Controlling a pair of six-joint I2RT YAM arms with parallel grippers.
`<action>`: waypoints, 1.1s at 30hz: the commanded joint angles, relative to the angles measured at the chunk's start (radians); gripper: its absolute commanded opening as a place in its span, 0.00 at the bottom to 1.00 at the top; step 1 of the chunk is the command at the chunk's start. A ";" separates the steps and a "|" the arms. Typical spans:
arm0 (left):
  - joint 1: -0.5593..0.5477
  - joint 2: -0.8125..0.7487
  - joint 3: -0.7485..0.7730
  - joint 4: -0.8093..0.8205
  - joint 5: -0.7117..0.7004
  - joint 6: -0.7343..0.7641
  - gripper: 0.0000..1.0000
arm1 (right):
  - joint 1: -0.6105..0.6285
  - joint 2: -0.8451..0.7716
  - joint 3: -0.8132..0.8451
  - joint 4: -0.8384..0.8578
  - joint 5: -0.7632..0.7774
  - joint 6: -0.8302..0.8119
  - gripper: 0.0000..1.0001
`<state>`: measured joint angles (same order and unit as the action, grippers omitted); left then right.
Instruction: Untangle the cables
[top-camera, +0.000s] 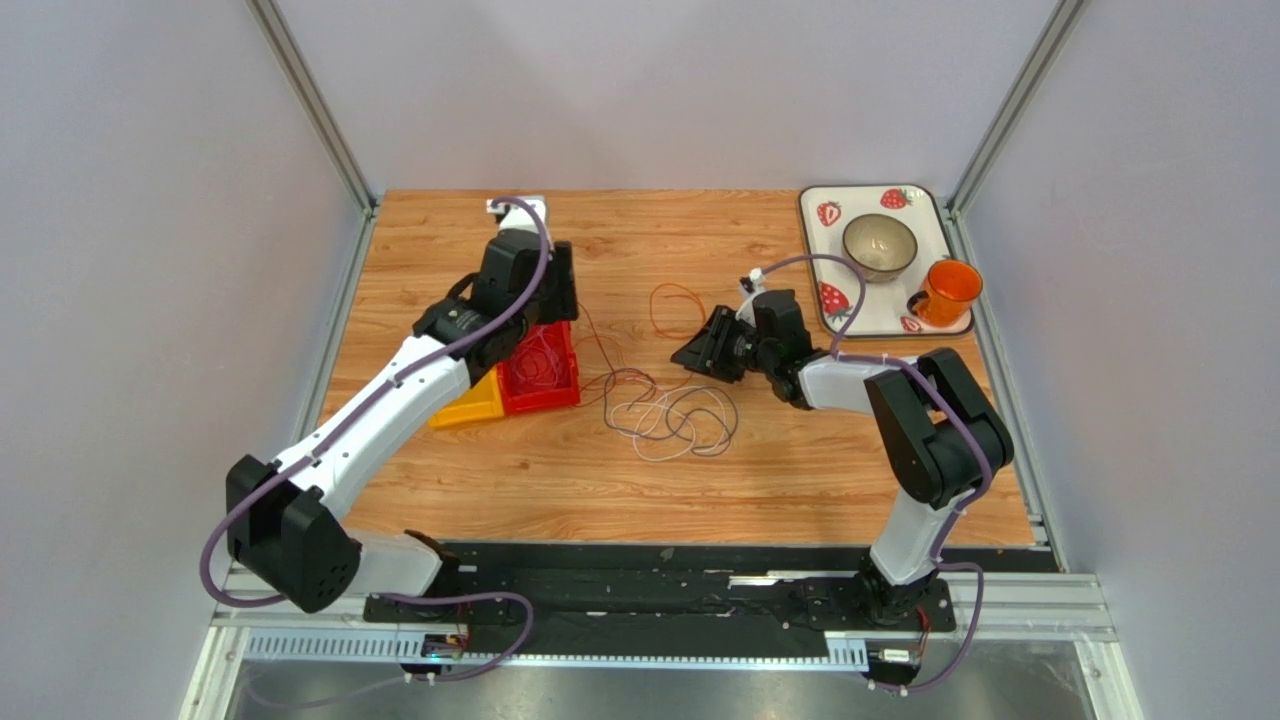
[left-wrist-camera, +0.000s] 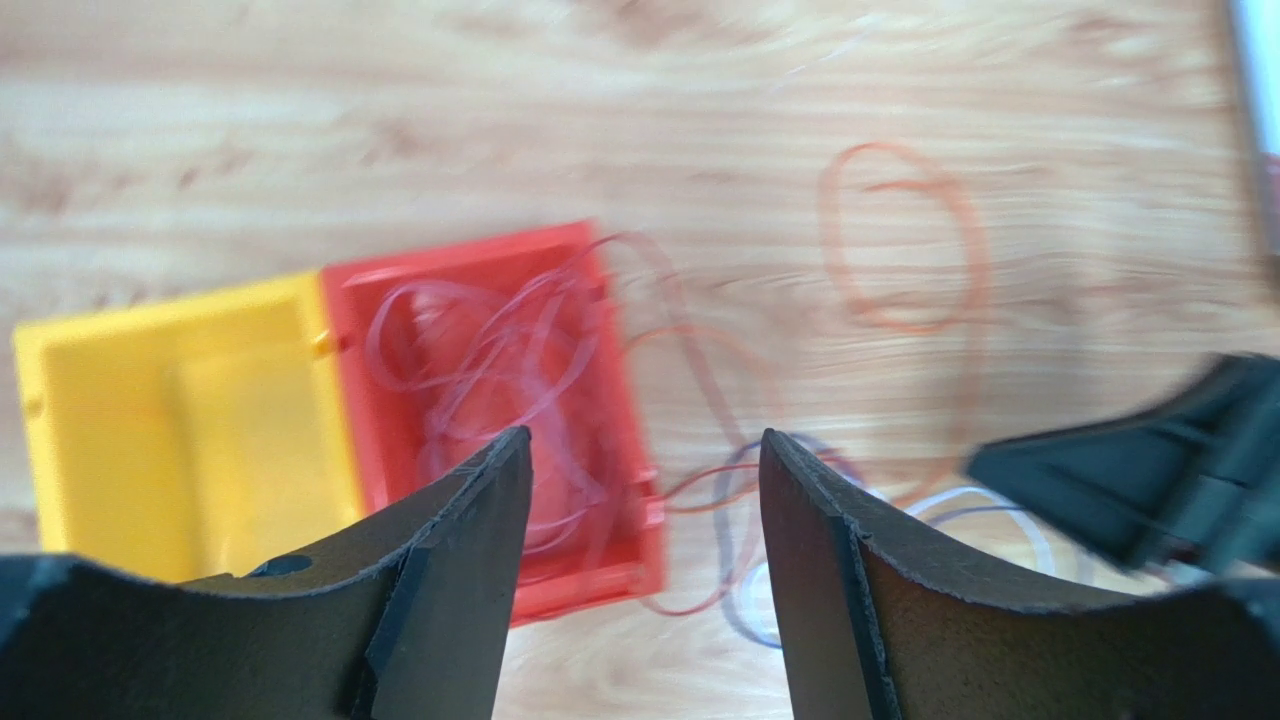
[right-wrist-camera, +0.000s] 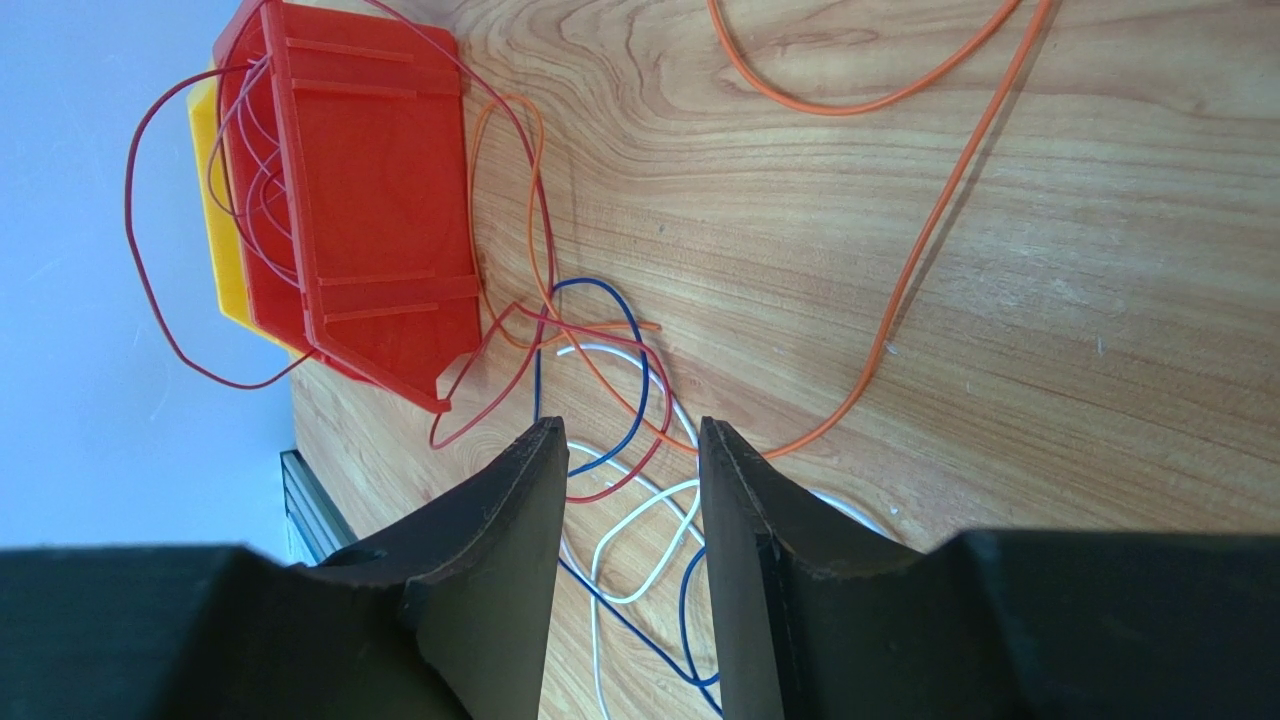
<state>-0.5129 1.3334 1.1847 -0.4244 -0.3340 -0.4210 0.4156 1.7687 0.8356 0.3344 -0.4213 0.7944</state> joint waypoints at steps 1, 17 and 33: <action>-0.064 0.053 0.110 -0.063 -0.045 0.019 0.66 | 0.003 0.011 0.026 0.008 -0.005 -0.012 0.41; -0.079 0.541 0.346 -0.113 -0.062 -0.124 0.62 | -0.006 0.021 0.033 -0.002 -0.011 -0.001 0.40; -0.056 0.754 0.486 -0.197 -0.237 -0.235 0.56 | -0.028 0.046 0.034 0.028 -0.050 0.025 0.40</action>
<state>-0.5831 2.0743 1.6363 -0.5819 -0.5018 -0.5884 0.3962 1.8004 0.8391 0.3294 -0.4458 0.8036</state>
